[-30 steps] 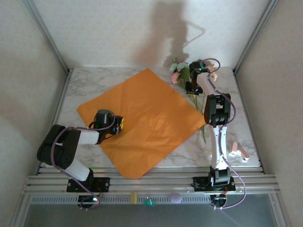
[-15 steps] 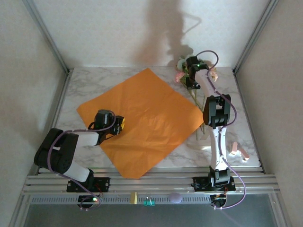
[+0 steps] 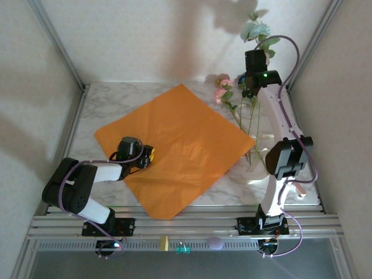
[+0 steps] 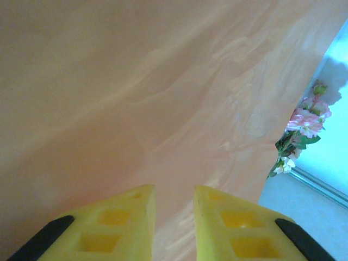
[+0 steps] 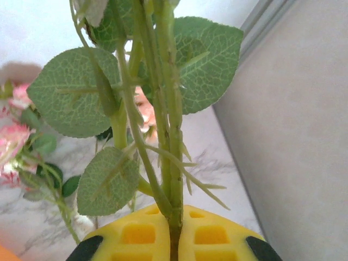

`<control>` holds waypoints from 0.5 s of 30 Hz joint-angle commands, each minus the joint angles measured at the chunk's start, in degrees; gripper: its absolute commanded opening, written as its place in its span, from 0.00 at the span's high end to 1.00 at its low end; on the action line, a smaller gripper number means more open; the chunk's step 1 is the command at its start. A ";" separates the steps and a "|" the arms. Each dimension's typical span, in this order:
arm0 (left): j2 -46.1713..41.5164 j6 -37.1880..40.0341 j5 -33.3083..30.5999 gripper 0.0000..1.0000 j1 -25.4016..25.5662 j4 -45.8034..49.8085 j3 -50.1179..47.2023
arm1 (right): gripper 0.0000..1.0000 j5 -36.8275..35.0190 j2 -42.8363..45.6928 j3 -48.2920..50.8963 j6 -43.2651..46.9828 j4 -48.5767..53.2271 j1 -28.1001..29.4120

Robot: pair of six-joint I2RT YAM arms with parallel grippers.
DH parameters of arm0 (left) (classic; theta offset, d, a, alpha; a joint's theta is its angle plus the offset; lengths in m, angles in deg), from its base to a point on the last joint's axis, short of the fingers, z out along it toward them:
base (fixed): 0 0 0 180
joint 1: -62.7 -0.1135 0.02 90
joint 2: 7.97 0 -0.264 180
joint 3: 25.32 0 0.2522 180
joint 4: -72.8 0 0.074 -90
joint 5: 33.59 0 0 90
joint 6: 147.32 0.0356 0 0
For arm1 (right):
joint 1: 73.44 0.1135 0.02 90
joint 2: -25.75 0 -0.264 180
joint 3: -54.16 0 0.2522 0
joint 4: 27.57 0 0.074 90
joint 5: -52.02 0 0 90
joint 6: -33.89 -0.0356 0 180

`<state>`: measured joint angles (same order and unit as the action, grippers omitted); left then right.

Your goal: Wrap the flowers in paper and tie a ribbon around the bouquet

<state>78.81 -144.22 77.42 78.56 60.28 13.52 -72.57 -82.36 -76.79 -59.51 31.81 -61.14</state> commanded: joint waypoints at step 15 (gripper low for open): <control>-7.63 -5.54 -0.49 0.76 1.36 -4.21 -8.09 | 1.00 51.00 -7.32 9.58 -37.40 -23.87 17.94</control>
<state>72.56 -147.91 77.40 79.50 58.86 7.10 -31.66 -84.29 -65.83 -86.56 15.42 -45.80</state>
